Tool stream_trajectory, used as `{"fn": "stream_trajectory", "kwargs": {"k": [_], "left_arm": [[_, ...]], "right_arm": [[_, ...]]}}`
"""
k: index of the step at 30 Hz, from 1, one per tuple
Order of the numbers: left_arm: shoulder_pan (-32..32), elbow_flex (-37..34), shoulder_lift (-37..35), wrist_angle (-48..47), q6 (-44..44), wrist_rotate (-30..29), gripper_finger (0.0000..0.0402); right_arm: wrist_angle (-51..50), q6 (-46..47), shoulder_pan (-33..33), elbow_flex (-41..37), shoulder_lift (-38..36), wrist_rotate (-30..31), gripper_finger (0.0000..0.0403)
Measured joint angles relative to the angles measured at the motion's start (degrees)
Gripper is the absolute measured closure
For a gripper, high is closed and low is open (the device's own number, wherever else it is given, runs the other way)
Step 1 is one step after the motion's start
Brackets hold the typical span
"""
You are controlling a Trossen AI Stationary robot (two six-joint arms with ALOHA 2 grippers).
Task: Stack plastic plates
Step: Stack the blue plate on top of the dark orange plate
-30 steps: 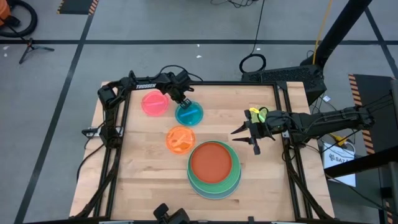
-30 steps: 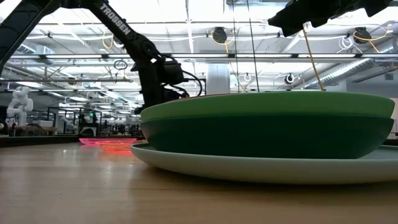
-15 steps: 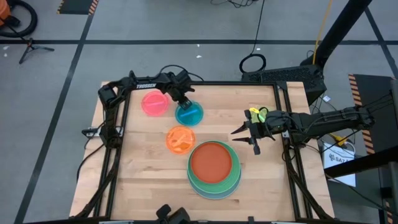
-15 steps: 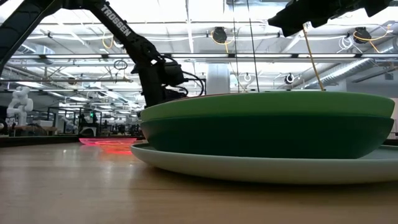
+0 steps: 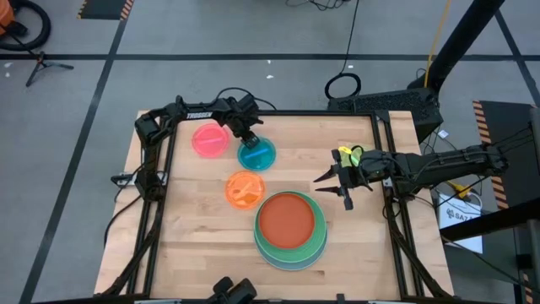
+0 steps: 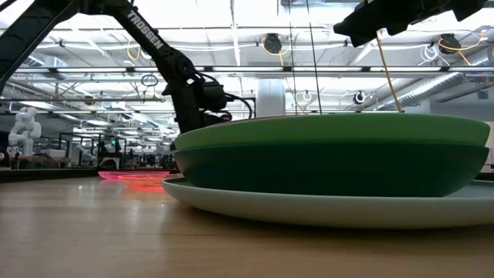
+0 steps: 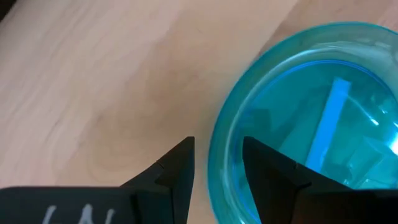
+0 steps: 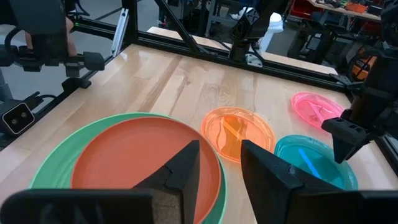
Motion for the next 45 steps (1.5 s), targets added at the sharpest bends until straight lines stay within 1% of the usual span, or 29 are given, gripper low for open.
{"fn": "stream_trajectory", "kwargs": {"k": [37, 45], "left_arm": [[-0.31, 0.00, 0.02, -0.49, 1.77, 0.09, 0.0259], [-0.92, 0.39, 3.26, 0.05, 1.99, -0.27, 0.0259]], "right_arm": [[-0.38, 0.07, 0.00, 0.00, 0.00, -0.02, 0.0294], [-0.67, 0.09, -0.02, 0.00, 0.00, -0.01, 0.0294]]}}
